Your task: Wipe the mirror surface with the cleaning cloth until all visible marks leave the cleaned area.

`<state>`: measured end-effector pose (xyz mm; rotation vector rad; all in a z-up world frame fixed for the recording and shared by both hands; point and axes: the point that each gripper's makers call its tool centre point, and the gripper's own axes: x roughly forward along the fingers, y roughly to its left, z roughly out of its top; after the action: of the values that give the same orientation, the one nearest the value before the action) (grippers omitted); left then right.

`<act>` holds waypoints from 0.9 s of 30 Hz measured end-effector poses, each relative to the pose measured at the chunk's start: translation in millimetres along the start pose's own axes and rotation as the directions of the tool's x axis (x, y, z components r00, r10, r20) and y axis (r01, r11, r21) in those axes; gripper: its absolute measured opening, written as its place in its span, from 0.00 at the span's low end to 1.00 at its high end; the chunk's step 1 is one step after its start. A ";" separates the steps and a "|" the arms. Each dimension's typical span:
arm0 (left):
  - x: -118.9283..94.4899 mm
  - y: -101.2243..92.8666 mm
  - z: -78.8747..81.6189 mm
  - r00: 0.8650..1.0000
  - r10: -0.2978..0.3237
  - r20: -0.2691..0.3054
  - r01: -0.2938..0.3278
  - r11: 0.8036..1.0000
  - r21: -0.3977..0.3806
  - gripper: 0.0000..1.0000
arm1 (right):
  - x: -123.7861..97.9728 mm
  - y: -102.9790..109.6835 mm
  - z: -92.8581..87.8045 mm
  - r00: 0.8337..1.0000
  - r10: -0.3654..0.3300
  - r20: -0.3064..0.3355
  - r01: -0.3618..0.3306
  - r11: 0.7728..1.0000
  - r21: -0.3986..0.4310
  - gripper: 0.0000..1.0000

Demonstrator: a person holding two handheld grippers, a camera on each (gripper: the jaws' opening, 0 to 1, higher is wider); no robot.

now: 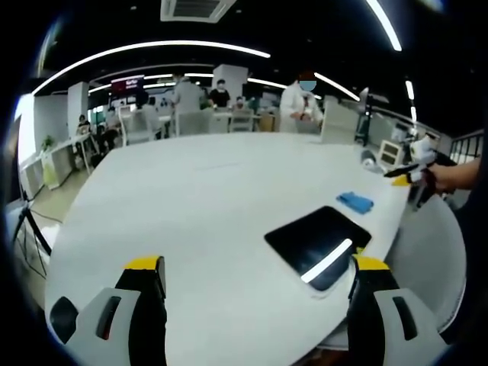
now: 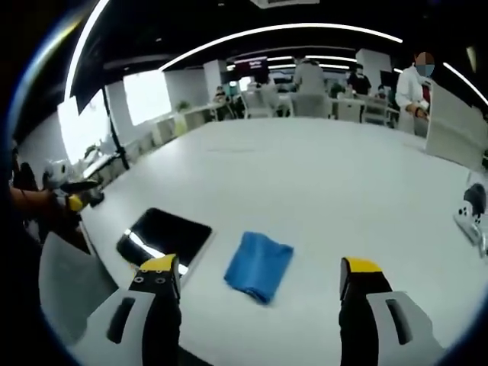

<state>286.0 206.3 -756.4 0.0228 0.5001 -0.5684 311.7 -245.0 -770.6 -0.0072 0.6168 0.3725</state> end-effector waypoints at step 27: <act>3.7 4.1 -5.1 1.000 -0.013 -0.026 0.013 1.000 -0.005 1.00 | 99.8 -2.7 -56.5 0.956 -0.161 -0.244 0.146 0.986 -0.080 0.01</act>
<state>288.5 208.6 -763.1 0.0224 0.5272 -0.5803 355.7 -220.2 -873.5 -0.1627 0.8483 0.2405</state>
